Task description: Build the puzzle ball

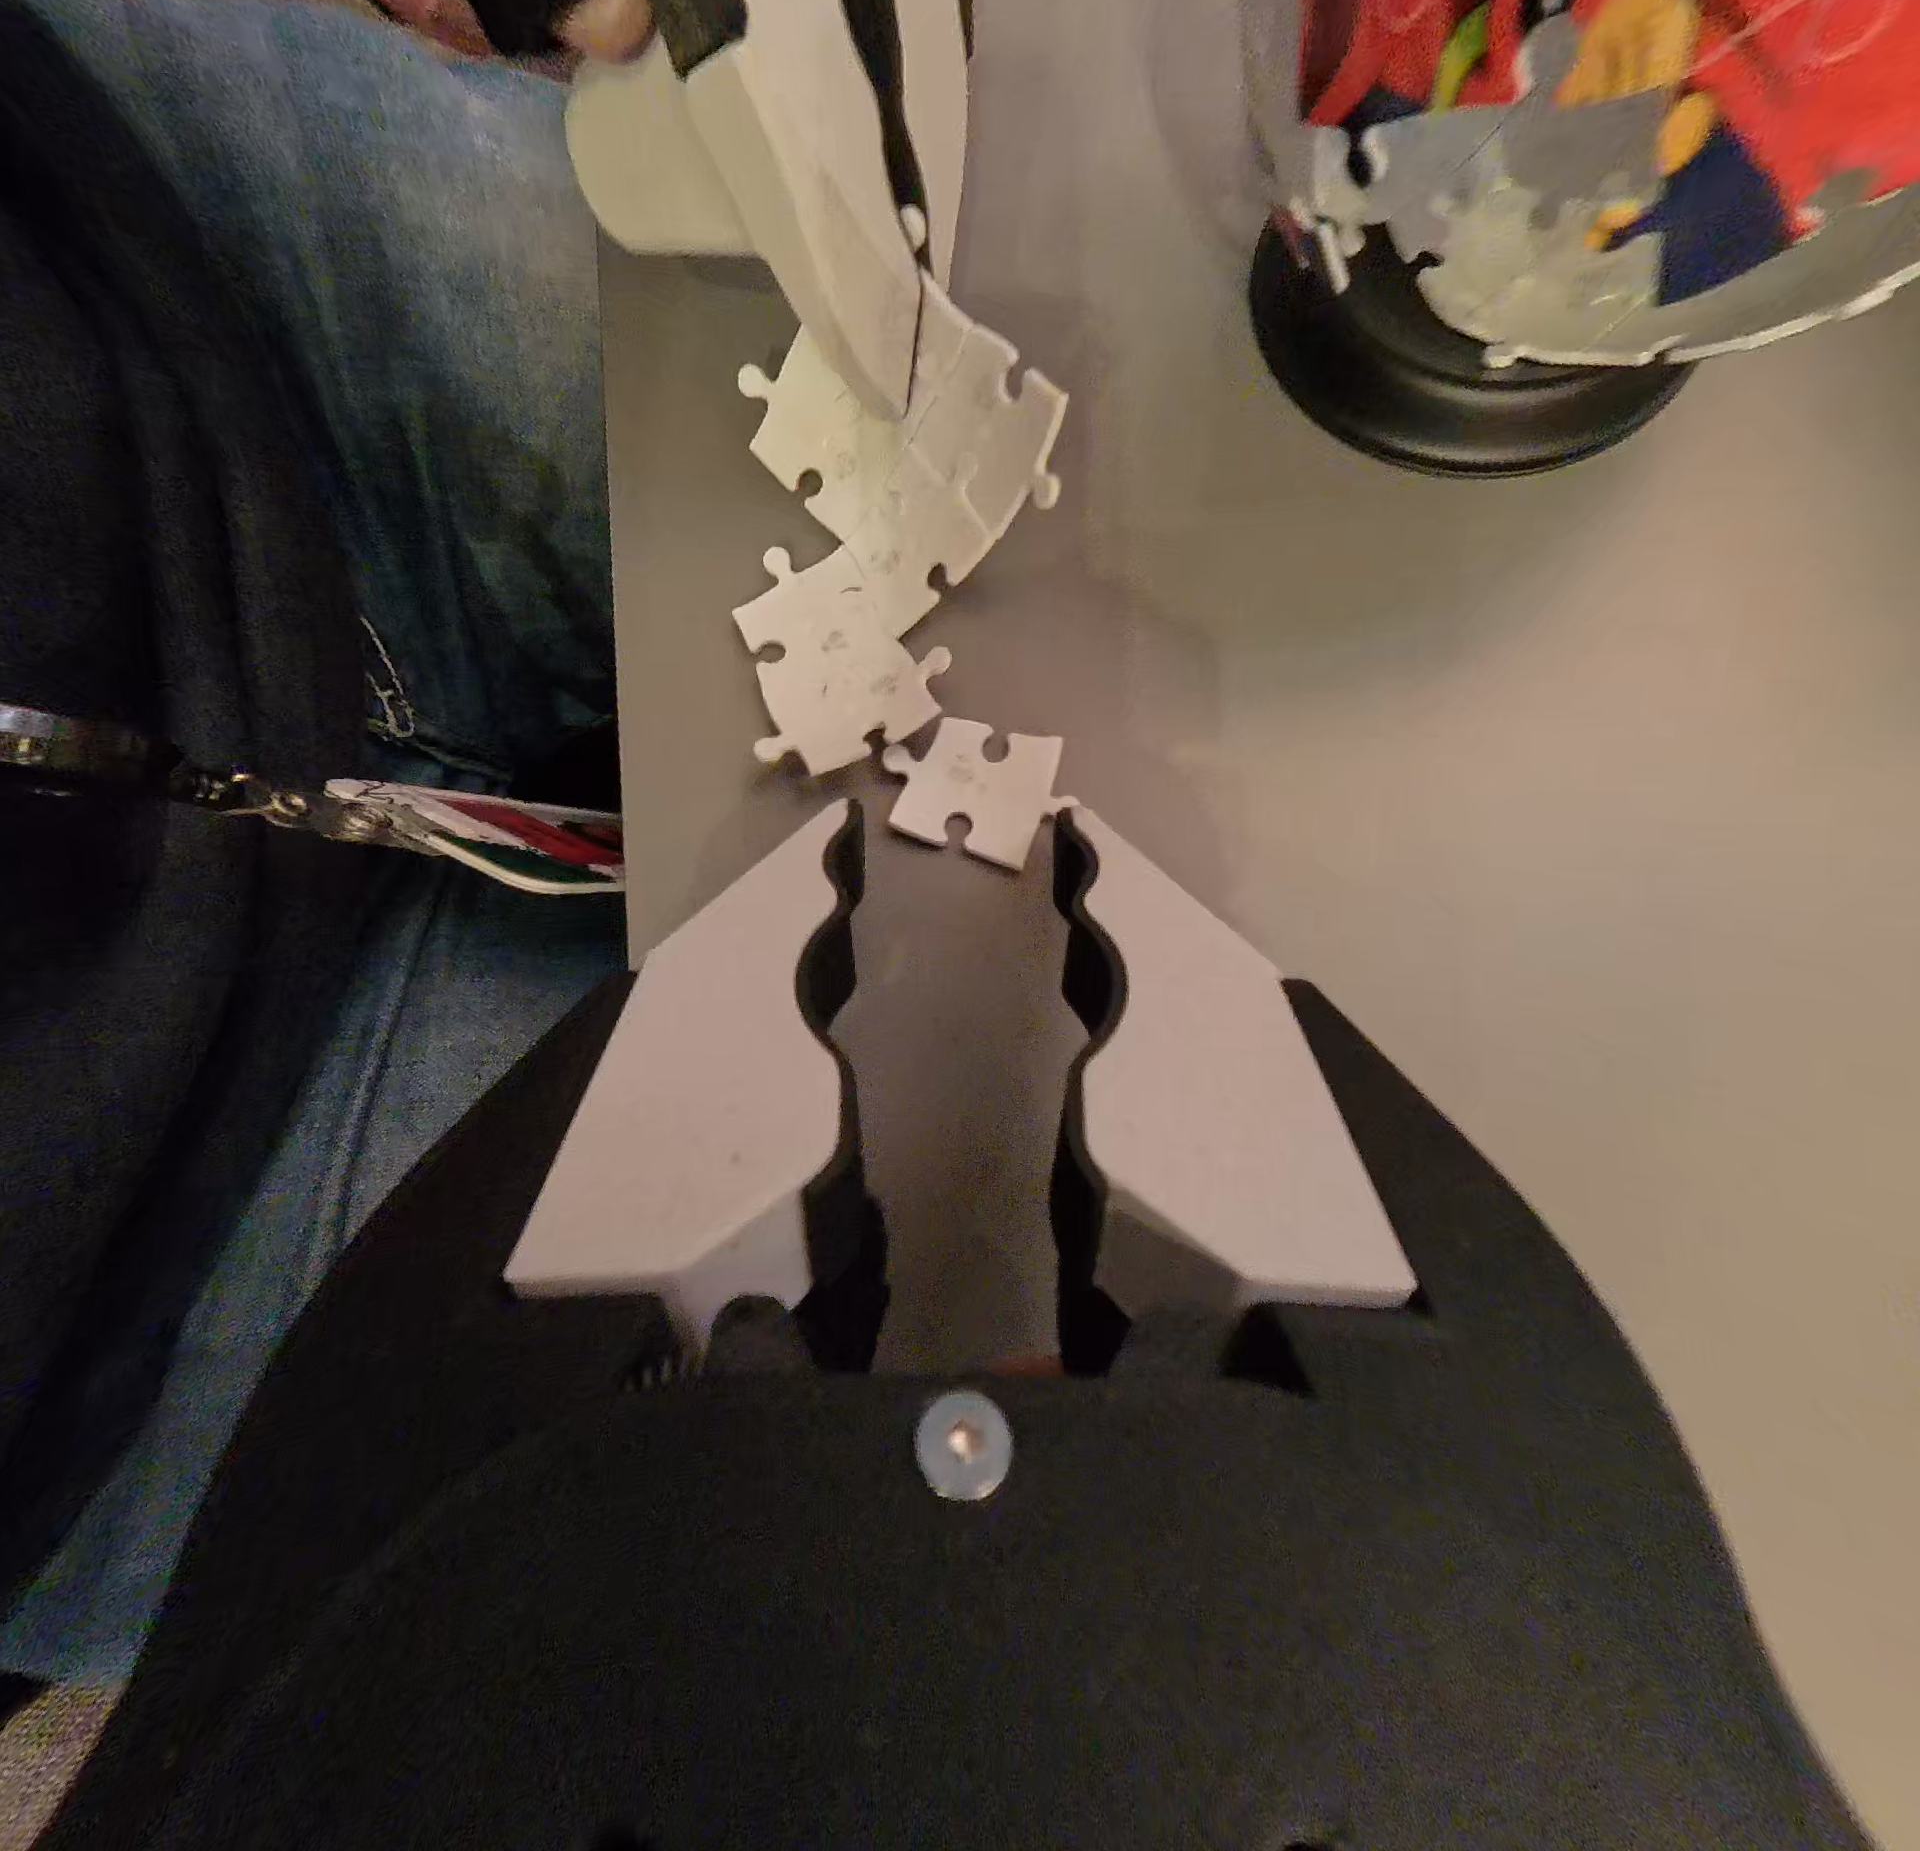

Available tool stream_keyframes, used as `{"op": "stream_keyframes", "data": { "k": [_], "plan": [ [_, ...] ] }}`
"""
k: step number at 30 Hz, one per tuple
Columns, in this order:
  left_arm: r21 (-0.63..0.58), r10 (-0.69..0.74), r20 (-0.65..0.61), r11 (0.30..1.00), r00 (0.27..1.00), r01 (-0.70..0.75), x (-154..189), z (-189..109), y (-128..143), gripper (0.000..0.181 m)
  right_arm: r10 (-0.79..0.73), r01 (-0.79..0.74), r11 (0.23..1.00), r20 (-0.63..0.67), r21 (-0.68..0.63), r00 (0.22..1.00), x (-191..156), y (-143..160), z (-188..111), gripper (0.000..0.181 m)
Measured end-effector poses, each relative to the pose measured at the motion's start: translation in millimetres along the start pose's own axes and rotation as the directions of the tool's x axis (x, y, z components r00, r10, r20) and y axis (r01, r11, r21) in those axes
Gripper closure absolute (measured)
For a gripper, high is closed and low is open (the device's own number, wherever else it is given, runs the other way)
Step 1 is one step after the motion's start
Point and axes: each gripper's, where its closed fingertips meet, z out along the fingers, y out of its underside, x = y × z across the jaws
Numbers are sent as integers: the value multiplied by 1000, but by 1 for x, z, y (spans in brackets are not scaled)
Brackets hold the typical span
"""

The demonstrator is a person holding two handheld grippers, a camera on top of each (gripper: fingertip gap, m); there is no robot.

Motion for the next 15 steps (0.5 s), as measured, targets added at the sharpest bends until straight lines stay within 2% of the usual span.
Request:
{"op": "stream_keyframes", "data": {
  "k": [2,7,10,15],
  "plan": [
    [-2,-2,2,1000,1000,3,-2,-2,2,179,-16,16,1000,-38,-10,999,3,2,5,149],
    [1,-1,9,1000,1000,1,-4,-6,3,179,-36,36,999,-6,4,999,7,-7,12,147],
    [2,2,9,1000,1000,-2,-4,-7,4,179,-37,37,999,-16,19,999,11,-10,3,145],
    [7,2,0,1000,1000,-2,-3,-6,4,179,-28,27,999,-74,-19,997,28,8,-8,150]
  ]
}}
